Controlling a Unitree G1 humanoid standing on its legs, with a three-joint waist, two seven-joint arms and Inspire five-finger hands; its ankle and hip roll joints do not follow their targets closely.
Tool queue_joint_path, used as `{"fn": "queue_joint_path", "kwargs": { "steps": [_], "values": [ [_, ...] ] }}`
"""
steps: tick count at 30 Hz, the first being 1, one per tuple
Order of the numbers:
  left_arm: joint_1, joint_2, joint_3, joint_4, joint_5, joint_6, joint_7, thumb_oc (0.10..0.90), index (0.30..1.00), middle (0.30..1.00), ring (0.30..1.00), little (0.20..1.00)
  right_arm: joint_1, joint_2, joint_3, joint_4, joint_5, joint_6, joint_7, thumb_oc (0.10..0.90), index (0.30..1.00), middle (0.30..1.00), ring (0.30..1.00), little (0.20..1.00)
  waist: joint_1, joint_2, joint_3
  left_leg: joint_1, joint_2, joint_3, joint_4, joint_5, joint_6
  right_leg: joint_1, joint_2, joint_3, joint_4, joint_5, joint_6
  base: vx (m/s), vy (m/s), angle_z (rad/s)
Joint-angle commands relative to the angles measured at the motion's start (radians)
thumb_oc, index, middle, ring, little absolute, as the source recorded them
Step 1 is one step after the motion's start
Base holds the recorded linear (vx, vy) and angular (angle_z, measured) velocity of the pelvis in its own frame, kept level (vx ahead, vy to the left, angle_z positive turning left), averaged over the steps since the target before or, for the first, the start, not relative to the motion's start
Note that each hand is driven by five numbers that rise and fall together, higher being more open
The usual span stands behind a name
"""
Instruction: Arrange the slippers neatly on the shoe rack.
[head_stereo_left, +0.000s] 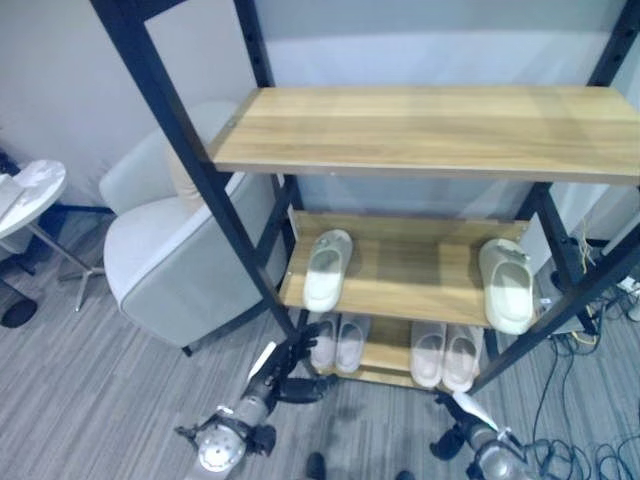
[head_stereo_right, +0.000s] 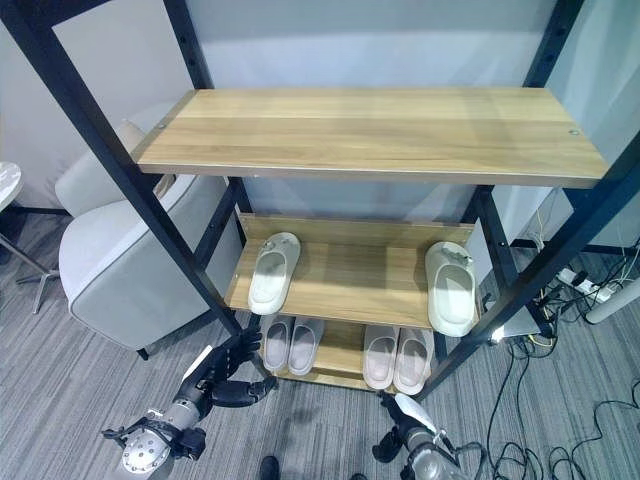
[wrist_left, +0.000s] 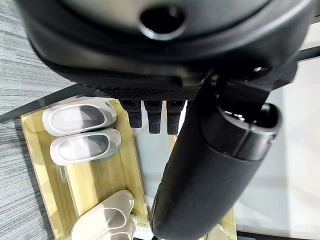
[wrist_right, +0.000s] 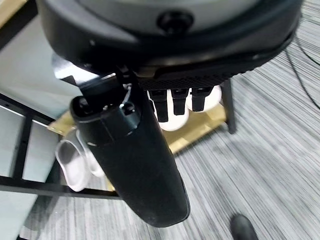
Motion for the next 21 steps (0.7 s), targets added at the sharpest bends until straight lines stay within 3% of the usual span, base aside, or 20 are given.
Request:
{"fn": "queue_joint_path", "kwargs": {
  "steps": [1, 16, 21],
  "values": [
    [-0.093, 0.004, 0.002, -0.125, -0.02, -0.08, 0.009, 0.8, 0.9, 0.9, 0.9, 0.9, -0.059, -0.007, -0.009, -0.007, 0.003, -0.027, -0.025, 0.8, 0.9, 0.9, 0.9, 0.9, -0.009, -0.038, -0.034, -0.015, 0.012, 0.024, -0.009, -0.006, -0.067, 0.004, -0.073, 0.016, 0.003, -0.091, 0.095, 0.01, 0.005, -0.12],
    [-0.21, -0.02, 0.031, -0.098, 0.062, -0.096, 0.112, 0.8, 0.9, 0.9, 0.9, 0.9, -0.035, -0.007, -0.01, -0.027, -0.004, -0.025, -0.015, 0.8, 0.9, 0.9, 0.9, 0.9, -0.033, -0.053, -0.04, -0.001, 0.01, 0.041, -0.009, -0.031, -0.062, 0.014, -0.082, 0.022, 0.003, -0.085, 0.101, 0.0, 0.002, -0.02],
    [-0.373, -0.001, 0.103, -0.01, 0.174, -0.104, 0.27, 0.8, 0.9, 0.9, 0.9, 0.9, -0.028, -0.014, -0.006, -0.053, -0.004, -0.023, -0.008, 0.8, 0.9, 0.9, 0.9, 0.9, -0.057, -0.068, -0.025, -0.02, 0.009, 0.062, -0.009, -0.043, -0.06, -0.018, -0.098, 0.031, 0.003, -0.065, 0.114, -0.01, 0.011, -0.04]
  ]
}}
